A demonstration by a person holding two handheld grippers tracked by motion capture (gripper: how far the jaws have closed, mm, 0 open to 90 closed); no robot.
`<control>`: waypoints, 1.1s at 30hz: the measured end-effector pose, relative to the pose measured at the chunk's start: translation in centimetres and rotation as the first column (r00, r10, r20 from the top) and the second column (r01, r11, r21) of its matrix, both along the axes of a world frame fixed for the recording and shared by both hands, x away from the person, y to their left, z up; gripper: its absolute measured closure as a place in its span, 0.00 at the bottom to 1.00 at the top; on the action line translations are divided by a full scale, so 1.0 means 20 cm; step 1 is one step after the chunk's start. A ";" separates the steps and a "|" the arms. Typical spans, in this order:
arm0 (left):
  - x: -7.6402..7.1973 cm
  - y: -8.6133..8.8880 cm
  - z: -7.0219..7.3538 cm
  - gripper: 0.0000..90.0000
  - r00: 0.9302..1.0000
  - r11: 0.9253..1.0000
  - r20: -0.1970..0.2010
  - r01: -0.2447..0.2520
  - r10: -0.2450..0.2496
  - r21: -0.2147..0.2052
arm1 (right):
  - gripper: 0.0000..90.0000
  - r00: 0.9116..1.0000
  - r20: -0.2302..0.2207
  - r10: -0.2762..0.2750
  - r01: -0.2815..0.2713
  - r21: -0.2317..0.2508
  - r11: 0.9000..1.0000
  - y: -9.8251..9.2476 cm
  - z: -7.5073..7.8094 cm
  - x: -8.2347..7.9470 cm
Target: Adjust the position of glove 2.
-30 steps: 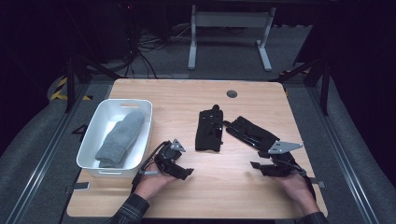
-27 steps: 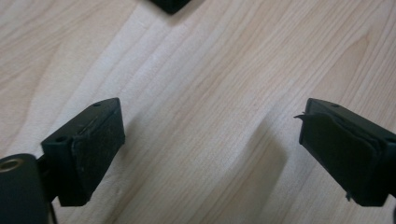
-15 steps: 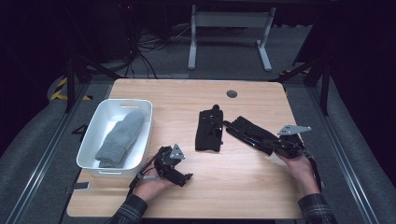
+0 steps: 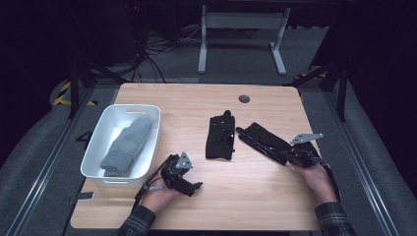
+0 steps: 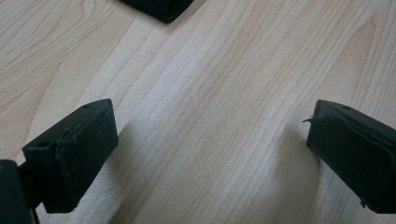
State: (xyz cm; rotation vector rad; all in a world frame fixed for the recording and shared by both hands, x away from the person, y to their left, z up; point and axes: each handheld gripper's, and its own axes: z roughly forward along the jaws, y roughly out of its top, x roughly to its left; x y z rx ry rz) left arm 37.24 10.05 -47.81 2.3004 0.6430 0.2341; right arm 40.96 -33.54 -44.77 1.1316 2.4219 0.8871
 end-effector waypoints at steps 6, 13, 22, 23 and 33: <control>0.00 0.00 0.00 0.03 1.000 1.000 0.001 0.002 -0.002 0.001 | 1.00 0.998 -0.032 0.051 -0.051 -0.004 0.999 0.04 0.01 -0.08; 0.00 0.00 0.00 0.03 1.000 1.000 -0.002 0.001 -0.001 -0.001 | 1.00 0.991 -0.053 0.127 -0.127 -0.001 0.992 0.14 0.01 -0.18; 0.00 0.00 0.00 0.03 1.000 1.000 -0.002 0.002 -0.002 -0.001 | 1.00 0.969 -0.077 0.236 -0.235 0.021 0.972 0.26 0.00 -0.30; 0.00 0.00 0.00 0.03 1.000 1.000 -0.003 0.000 0.000 -0.002 | 1.00 0.966 -0.081 0.244 -0.242 0.029 0.970 0.27 0.00 -0.31; 0.00 0.00 0.00 0.03 1.000 1.000 -0.005 -0.001 0.001 -0.002 | 1.00 0.976 0.004 0.216 -0.216 0.045 0.975 0.25 0.09 -0.28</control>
